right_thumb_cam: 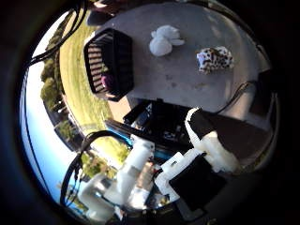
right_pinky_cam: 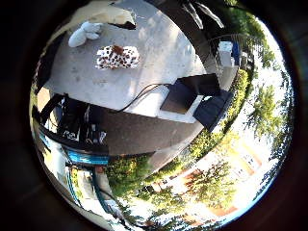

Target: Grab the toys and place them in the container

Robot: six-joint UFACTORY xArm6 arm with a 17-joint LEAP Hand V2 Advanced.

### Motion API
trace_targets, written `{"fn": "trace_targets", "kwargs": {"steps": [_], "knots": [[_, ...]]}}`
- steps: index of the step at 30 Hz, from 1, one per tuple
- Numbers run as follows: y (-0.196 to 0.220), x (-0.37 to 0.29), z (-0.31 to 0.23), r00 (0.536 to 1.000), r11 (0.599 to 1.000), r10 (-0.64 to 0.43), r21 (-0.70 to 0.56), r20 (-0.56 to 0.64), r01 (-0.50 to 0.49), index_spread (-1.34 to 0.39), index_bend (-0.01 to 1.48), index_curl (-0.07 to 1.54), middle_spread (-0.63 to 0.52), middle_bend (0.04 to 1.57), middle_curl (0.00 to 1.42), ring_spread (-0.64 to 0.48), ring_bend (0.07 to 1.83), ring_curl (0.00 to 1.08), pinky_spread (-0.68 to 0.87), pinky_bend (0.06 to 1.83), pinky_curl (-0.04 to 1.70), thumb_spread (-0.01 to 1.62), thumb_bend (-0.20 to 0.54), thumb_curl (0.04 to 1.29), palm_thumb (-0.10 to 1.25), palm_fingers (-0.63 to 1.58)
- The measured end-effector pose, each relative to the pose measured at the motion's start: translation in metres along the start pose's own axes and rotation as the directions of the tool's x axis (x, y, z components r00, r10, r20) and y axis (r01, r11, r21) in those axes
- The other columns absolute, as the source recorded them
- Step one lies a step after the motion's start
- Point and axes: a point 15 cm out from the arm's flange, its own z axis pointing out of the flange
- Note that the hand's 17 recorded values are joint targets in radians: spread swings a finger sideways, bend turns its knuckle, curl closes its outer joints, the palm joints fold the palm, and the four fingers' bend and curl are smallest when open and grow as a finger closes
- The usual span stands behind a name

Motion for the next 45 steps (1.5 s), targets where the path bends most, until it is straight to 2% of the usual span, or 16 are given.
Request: {"fn": "trace_targets", "kwargs": {"steps": [3, 6, 9, 17, 27, 30, 34, 36, 38, 39, 41, 45], "knots": [[-0.01, 0.008, 0.043, 1.0, 0.999, 0.004, -0.034, 0.023, -0.003, -0.19, 0.11, 0.32, 0.08, 0.2, 0.37, 0.24, 0.46, 0.29, 0.43, 0.65, 0.3, 1.07, -0.034, 0.42, 0.69, -0.04], [-0.016, 0.024, 0.07, 0.999, 0.999, 0.033, -0.025, 0.043, -0.032, -0.19, 0.12, 0.29, 0.1, 0.19, 0.37, 0.25, 0.44, 0.29, 0.43, 0.65, 0.29, 1.07, -0.034, 0.4, 0.68, -0.03], [-0.038, 0.025, 0.093, 0.998, 1.0, 0.027, -0.007, 0.05, -0.027, -0.18, 0.12, 0.26, 0.11, 0.18, 0.36, 0.25, 0.44, 0.3, 0.43, 0.66, 0.29, 1.06, -0.031, 0.38, 0.69, -0.02], [-0.073, 0.05, 0.114, 0.996, 0.995, 0.08, 0.061, 0.045, -0.083, -0.15, 0.15, 0.23, 0.1, 0.19, 0.35, 0.24, 0.44, 0.31, 0.44, 0.66, 0.27, 1.05, -0.027, 0.37, 0.71, 0.03], [-0.116, 0.038, 0.134, 0.998, 0.995, 0.06, 0.074, 0.029, -0.062, -0.09, 0.17, 0.25, 0.05, 0.2, 0.36, 0.23, 0.42, 0.31, 0.43, 0.61, 0.25, 1.05, -0.029, 0.38, 0.74, 0.11], [-0.125, 0.037, 0.132, 0.998, 0.995, 0.057, 0.079, 0.021, -0.059, -0.08, 0.18, 0.26, 0.01, 0.23, 0.37, 0.22, 0.44, 0.31, 0.43, 0.57, 0.22, 1.05, -0.026, 0.38, 0.75, 0.22], [-0.137, 0.021, 0.135, 1.0, 0.997, 0.027, 0.065, 0.012, -0.028, -0.1, 0.16, 0.26, -0.04, 0.29, 0.4, 0.18, 0.55, 0.35, 0.41, 0.57, 0.21, 1.04, -0.028, 0.39, 0.76, 0.42], [-0.138, 0.019, 0.134, 1.0, 0.998, 0.023, 0.064, 0.01, -0.024, -0.14, 0.15, 0.26, -0.08, 0.35, 0.44, 0.16, 0.66, 0.38, 0.39, 0.57, 0.2, 1.04, -0.026, 0.39, 0.76, 0.54], [-0.141, 0.014, 0.132, 1.0, 0.998, 0.011, 0.062, 0.001, -0.011, -0.19, 0.13, 0.24, -0.11, 0.49, 0.5, 0.14, 0.81, 0.44, 0.37, 0.62, 0.22, 1.04, -0.025, 0.4, 0.78, 0.73], [-0.141, 0.013, 0.132, 1.0, 0.998, 0.008, 0.056, -0.002, -0.008, -0.2, 0.14, 0.23, -0.12, 0.5, 0.51, 0.13, 0.82, 0.44, 0.36, 0.63, 0.21, 1.04, -0.026, 0.4, 0.78, 0.73], [-0.139, 0.009, 0.132, 1.0, 0.999, 0.002, 0.038, -0.004, -0.001, -0.27, 0.15, 0.22, -0.15, 0.64, 0.59, 0.1, 0.99, 0.53, 0.35, 0.72, 0.25, 1.03, -0.027, 0.41, 0.79, 0.85], [-0.136, 0.002, 0.125, 1.0, 1.0, -0.016, 0.0, -0.013, 0.017, -0.38, 0.17, 0.19, -0.18, 0.79, 0.71, 0.05, 1.16, 0.61, 0.34, 0.89, 0.32, 1.02, -0.027, 0.43, 0.8, 0.94]]}}
